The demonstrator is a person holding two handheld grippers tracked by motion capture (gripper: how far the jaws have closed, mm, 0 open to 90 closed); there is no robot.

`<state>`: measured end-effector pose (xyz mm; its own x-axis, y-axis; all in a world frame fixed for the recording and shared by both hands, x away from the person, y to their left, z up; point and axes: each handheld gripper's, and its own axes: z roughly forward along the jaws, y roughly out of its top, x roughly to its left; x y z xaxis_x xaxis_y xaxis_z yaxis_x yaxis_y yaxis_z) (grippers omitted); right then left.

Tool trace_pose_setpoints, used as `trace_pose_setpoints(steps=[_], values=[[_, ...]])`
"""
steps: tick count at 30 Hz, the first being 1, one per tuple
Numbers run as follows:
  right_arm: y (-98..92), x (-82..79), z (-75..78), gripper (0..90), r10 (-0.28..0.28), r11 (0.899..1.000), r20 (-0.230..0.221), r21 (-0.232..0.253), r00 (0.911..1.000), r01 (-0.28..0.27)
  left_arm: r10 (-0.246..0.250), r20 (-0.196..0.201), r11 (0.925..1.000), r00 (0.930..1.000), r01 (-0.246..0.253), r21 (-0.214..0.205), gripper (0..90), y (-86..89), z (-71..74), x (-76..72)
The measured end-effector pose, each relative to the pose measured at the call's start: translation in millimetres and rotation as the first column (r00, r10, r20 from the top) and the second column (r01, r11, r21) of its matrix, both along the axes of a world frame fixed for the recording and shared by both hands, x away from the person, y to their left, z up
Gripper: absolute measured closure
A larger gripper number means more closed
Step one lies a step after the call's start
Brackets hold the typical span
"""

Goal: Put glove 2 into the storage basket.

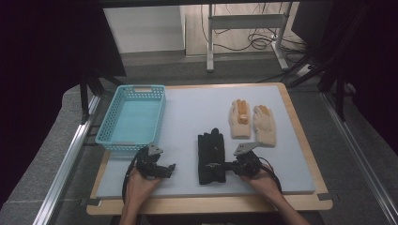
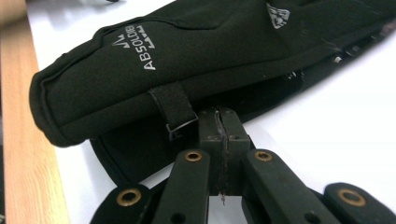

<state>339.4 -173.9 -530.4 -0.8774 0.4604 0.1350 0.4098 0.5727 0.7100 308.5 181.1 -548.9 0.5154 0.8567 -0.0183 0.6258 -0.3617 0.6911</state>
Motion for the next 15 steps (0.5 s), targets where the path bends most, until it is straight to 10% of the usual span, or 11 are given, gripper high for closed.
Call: trace_pose_setpoints(steps=[15], values=[[58.9,-1.5,-4.5,86.8,0.032,0.999,0.046,-0.003,0.9984,-0.032,-0.023,-0.015,0.9996,0.9996,0.023,-0.017,1.6,7.5,-2.2,0.5]])
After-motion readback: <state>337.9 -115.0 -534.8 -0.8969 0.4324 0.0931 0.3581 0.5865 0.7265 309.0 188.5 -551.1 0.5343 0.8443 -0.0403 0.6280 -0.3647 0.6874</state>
